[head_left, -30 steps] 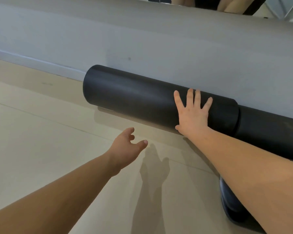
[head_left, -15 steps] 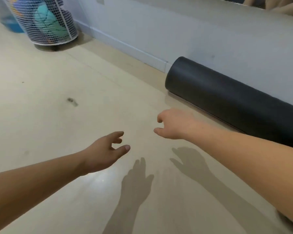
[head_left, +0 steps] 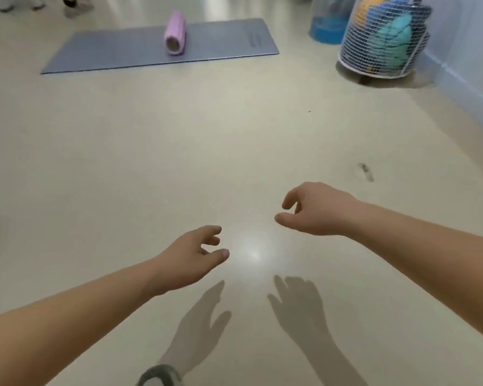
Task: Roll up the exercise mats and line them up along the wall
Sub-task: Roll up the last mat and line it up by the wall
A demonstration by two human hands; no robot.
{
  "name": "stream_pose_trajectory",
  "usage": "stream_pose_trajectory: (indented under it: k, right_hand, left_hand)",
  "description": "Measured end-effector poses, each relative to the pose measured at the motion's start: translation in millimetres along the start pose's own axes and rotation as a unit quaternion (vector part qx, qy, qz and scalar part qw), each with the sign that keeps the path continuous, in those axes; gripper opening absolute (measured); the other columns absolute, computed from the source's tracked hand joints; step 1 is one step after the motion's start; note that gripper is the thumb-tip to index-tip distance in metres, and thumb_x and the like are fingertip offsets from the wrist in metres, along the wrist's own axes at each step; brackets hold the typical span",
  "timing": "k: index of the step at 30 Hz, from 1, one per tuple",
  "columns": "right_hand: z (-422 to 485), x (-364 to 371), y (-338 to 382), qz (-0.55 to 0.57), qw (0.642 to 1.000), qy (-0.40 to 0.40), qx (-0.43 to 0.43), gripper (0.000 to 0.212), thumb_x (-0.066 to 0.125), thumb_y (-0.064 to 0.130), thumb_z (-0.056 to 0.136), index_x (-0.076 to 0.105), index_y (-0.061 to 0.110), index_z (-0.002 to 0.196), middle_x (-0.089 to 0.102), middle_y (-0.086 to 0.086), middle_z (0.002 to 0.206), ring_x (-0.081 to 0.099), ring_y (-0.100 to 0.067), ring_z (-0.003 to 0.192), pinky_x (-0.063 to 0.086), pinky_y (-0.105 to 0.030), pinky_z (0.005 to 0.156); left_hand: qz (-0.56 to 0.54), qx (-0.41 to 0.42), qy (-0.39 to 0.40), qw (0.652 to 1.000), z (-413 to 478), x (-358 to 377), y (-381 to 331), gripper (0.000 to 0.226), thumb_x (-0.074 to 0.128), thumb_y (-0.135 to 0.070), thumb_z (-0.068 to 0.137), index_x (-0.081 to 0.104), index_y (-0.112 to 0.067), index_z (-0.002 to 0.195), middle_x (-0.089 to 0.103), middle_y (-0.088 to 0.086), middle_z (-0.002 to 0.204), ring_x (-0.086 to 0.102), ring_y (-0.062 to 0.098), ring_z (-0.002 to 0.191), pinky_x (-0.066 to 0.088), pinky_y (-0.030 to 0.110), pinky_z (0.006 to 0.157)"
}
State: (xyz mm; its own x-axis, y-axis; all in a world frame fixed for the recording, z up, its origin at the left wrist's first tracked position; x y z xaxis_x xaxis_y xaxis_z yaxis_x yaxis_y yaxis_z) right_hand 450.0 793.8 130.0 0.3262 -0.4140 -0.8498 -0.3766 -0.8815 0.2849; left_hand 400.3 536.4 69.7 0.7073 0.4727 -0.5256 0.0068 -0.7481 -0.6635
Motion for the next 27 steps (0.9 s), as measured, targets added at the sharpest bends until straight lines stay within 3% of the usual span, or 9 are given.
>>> stream_pose_trajectory:
  k: [3, 6, 8, 12, 16, 20, 24, 27]
  right_hand:
    - [40, 25, 83, 0.014, 0.999, 0.025, -0.034, 0.047, 0.063, 0.059, 0.093, 0.066, 0.032, 0.132, 0.063, 0.017, 0.109, 0.066, -0.012, 0.103, 0.056, -0.038, 0.095]
    - [76, 53, 169, 0.034, 0.995, 0.063, -0.071, 0.04, 0.065, 0.054, 0.093, 0.071, 0.028, 0.123, 0.067, 0.016, 0.102, 0.068, -0.01, 0.093, 0.058, -0.037, 0.091]
    - [93, 71, 230, 0.048, 0.991, 0.082, -0.096, 0.033, 0.067, 0.05, 0.094, 0.074, 0.025, 0.115, 0.068, 0.014, 0.096, 0.068, -0.009, 0.087, 0.058, -0.033, 0.083]
    - [112, 109, 345, 0.083, 0.979, 0.116, -0.145, 0.025, 0.069, 0.042, 0.095, 0.077, 0.02, 0.105, 0.07, 0.009, 0.089, 0.069, -0.011, 0.082, 0.054, -0.03, 0.071]
    - [112, 147, 446, 0.092, 0.965, 0.162, -0.186, 0.023, 0.069, 0.039, 0.094, 0.076, 0.017, 0.096, 0.077, -0.006, 0.091, 0.074, -0.027, 0.09, 0.061, -0.04, 0.081]
    - [97, 180, 536, 0.079, 0.948, 0.199, -0.237, 0.023, 0.069, 0.037, 0.095, 0.076, 0.016, 0.096, 0.078, -0.013, 0.097, 0.07, -0.026, 0.082, 0.049, -0.032, 0.063]
    - [75, 209, 594, 0.089, 0.93, 0.228, -0.275, 0.02, 0.069, 0.035, 0.096, 0.076, 0.017, 0.099, 0.077, -0.01, 0.096, 0.074, -0.03, 0.092, 0.05, -0.032, 0.065]
    - [59, 221, 626, 0.101, 0.916, 0.244, -0.302, 0.02, 0.068, 0.034, 0.098, 0.076, 0.017, 0.105, 0.078, -0.008, 0.099, 0.075, -0.023, 0.089, 0.053, -0.029, 0.065]
  left_hand:
    - [-0.049, -0.027, -0.041, 0.998, 0, -51, 60, 0.064, 0.066, -0.047, 0.1, 0.041, -0.036, 0.158, 0.056, -0.019, 0.139, 0.064, 0.002, 0.11, 0.055, 0.033, 0.098]
    - [-0.097, -0.055, -0.078, 0.991, -10, -94, 118, 0.063, 0.065, -0.044, 0.101, 0.04, -0.034, 0.158, 0.055, -0.016, 0.141, 0.061, -0.003, 0.104, 0.051, 0.023, 0.084]
    - [-0.127, -0.079, -0.107, 0.983, -24, -120, 158, 0.063, 0.065, -0.043, 0.101, 0.041, -0.033, 0.158, 0.054, -0.014, 0.142, 0.061, -0.002, 0.1, 0.05, 0.023, 0.082]
    - [-0.169, -0.128, -0.166, 0.963, -58, -172, 231, 0.065, 0.066, -0.045, 0.1, 0.041, -0.033, 0.158, 0.054, -0.013, 0.141, 0.062, 0.009, 0.103, 0.053, 0.033, 0.097]
    - [-0.197, -0.176, -0.231, 0.936, -93, -219, 292, 0.064, 0.064, -0.046, 0.101, 0.04, -0.03, 0.158, 0.053, -0.011, 0.145, 0.058, 0.016, 0.122, 0.048, 0.034, 0.104]
    - [-0.172, -0.208, -0.301, 0.915, -127, -261, 337, 0.064, 0.062, -0.044, 0.103, 0.04, -0.024, 0.159, 0.05, -0.005, 0.152, 0.053, 0.017, 0.129, 0.043, 0.03, 0.099]
    - [-0.071, -0.226, -0.334, 0.912, -172, -298, 374, 0.058, 0.061, -0.041, 0.103, 0.046, -0.022, 0.156, 0.049, -0.005, 0.157, 0.05, 0.018, 0.141, 0.041, 0.035, 0.114]
    - [0.056, -0.273, -0.375, 0.884, -208, -338, 413, 0.056, 0.06, -0.037, 0.103, 0.048, -0.019, 0.155, 0.041, 0.002, 0.163, 0.04, 0.025, 0.149, 0.037, 0.041, 0.119]
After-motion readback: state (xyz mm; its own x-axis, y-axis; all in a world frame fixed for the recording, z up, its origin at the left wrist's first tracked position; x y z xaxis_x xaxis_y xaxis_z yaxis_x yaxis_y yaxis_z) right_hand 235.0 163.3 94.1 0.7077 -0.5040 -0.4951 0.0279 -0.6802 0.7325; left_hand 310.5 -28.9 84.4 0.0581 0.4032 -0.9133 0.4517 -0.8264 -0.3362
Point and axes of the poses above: each hand's wrist, its own z-axis towards the middle knuckle, its own x-axis out of the palm, y = z × x, the point moved 5 cm from there along z, towards the middle knuckle
